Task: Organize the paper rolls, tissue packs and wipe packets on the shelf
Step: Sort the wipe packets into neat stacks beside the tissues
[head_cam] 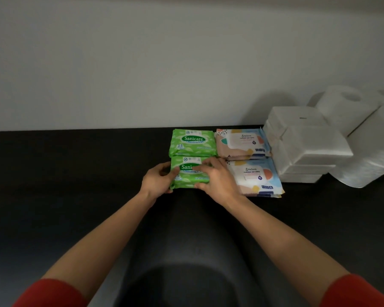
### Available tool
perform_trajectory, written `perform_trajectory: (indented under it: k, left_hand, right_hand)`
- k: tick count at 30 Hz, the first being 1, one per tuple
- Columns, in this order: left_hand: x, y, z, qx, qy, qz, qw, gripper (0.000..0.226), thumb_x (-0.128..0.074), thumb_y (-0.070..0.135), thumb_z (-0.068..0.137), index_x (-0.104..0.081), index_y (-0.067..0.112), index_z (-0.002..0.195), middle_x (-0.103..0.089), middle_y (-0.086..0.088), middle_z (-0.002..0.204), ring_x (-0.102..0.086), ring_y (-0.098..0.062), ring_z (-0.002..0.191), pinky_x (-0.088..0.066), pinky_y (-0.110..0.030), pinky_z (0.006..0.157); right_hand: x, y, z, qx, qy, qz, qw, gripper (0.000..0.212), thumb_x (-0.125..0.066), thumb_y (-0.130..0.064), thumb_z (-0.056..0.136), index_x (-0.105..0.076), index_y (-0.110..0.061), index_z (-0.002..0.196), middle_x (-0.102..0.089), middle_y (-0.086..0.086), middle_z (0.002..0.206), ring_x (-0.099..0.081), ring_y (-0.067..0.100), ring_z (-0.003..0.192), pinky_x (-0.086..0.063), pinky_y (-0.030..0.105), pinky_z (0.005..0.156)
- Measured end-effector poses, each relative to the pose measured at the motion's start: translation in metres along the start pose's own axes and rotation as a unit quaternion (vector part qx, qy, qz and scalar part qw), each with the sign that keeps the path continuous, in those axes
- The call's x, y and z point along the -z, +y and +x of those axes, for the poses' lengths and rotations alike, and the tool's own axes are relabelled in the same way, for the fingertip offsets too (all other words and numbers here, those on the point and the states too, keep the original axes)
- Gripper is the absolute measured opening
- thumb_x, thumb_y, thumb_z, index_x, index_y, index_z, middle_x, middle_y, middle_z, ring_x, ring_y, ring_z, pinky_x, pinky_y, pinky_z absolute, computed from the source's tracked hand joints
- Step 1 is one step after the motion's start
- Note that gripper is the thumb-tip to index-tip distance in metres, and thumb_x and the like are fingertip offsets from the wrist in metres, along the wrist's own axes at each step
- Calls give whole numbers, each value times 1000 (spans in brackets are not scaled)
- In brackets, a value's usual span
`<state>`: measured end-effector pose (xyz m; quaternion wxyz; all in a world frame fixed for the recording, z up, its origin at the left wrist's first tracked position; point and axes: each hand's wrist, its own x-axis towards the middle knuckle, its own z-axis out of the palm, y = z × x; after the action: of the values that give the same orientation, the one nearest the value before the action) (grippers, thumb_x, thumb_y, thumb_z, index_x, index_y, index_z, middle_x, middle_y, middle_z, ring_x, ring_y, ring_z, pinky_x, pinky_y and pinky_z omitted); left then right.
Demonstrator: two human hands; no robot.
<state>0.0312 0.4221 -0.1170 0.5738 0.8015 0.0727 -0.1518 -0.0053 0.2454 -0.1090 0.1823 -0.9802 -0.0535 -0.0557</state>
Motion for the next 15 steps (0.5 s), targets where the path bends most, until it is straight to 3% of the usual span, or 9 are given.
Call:
perform_trajectory:
  k: [4, 7, 9, 15]
  left_hand:
    - [2, -1, 2, 0, 5, 23, 1000, 53, -64, 46, 85, -51, 24, 132, -63, 4, 108, -64, -10, 89, -58, -31, 71]
    - [6, 7, 12, 1, 49, 30, 998, 58, -62, 50, 85, -51, 19, 133, -62, -1, 122, -62, -15, 103, -53, -37, 90]
    - [10, 18, 21, -10, 80, 53, 995, 58, -58, 48, 88, -49, 16, 136, -57, -3, 131, -56, -19, 116, -45, -36, 101]
    - [12, 43, 53, -49, 88, 63, 993, 54, -57, 45, 90, -56, 9, 131, -61, -5, 129, -56, -20, 119, -42, -37, 104]
  right_hand:
    - [1, 3, 2, 5, -5, 6, 1000, 53, -73, -40, 77, -60, -24, 126, -50, 1, 127, -39, 20, 122, -36, 31, 101]
    - [5, 4, 6, -17, 39, 71, 997, 50, -72, -45, 78, -64, -17, 119, -54, 2, 119, -45, 17, 116, -36, 25, 94]
    - [11, 5, 12, -49, 72, 125, 988, 41, -67, -39, 85, -62, -14, 117, -55, 4, 119, -45, 17, 117, -31, 20, 91]
    - [26, 12, 49, -122, 49, 152, 980, 38, -53, -26, 95, -51, -13, 131, -46, 6, 137, -40, 21, 130, -30, 26, 105]
